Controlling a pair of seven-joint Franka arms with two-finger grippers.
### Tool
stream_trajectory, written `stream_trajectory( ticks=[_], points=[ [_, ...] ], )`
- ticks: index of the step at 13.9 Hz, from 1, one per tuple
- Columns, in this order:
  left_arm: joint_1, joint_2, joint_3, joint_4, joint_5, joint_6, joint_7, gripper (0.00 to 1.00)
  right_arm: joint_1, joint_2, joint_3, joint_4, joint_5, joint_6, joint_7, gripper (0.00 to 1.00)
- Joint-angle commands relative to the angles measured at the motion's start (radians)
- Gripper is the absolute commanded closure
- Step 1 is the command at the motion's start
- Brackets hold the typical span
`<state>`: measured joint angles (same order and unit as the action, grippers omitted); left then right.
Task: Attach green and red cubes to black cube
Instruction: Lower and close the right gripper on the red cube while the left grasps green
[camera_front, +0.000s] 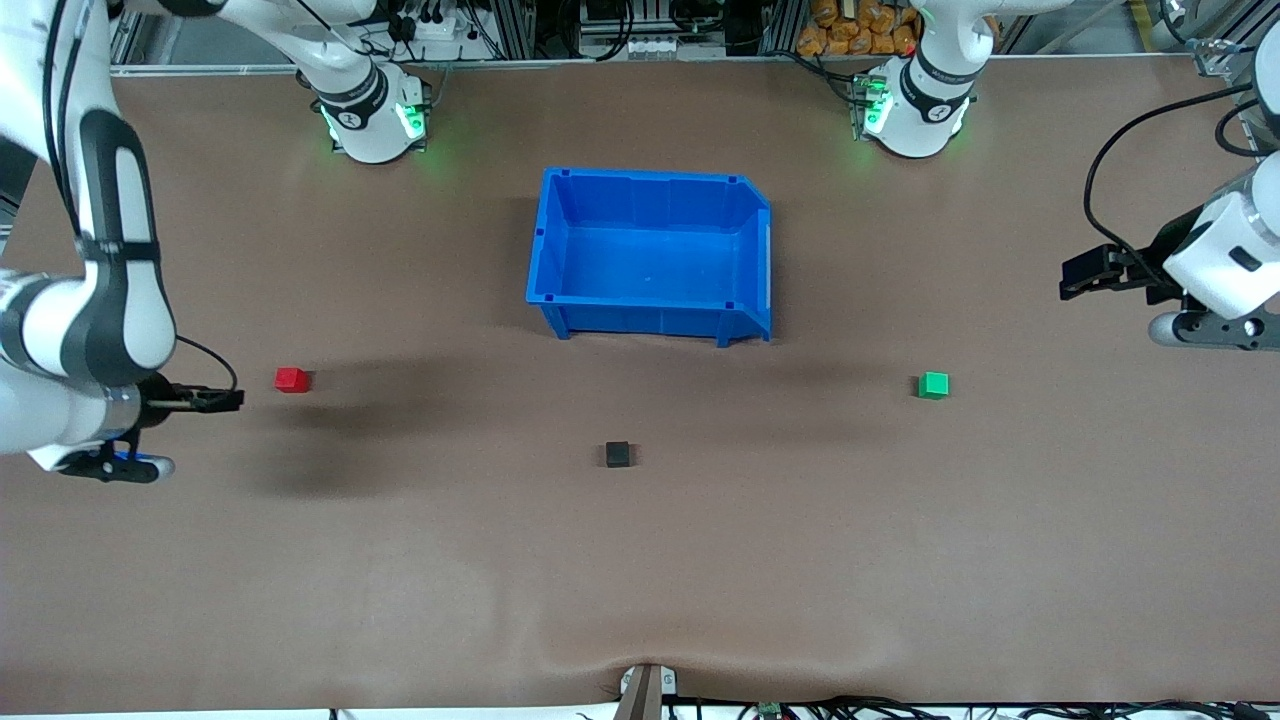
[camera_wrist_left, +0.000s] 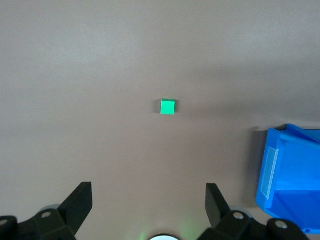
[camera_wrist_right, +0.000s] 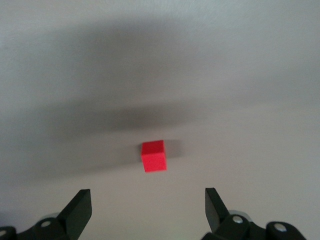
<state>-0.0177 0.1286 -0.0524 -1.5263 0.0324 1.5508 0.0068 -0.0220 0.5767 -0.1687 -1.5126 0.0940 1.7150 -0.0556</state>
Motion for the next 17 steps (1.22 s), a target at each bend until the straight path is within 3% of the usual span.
stream_trajectory(
  ticks=[1, 7, 13, 14, 17],
  points=[
    [-0.001, 0.04, 0.0, 0.006, 0.014, 0.043, -0.001, 0.0, -0.009, 0.006, 0.008, -0.046, 0.044, 0.064, 0.019, 0.0],
    [-0.008, 0.123, -0.001, -0.026, 0.014, 0.149, -0.002, 0.0, 0.005, 0.058, 0.008, -0.13, 0.044, 0.133, 0.071, 0.0],
    [-0.01, 0.125, -0.009, -0.286, 0.006, 0.452, -0.002, 0.0, 0.026, 0.069, 0.009, -0.251, 0.033, 0.27, 0.057, 0.0],
    [-0.01, 0.126, -0.009, -0.332, 0.006, 0.512, -0.002, 0.0, 0.025, 0.077, 0.009, -0.251, 0.026, 0.273, 0.051, 0.19],
    [-0.013, 0.141, -0.009, -0.454, 0.006, 0.661, -0.002, 0.0, 0.02, 0.092, 0.009, -0.253, 0.016, 0.268, 0.025, 0.95]
  ],
)
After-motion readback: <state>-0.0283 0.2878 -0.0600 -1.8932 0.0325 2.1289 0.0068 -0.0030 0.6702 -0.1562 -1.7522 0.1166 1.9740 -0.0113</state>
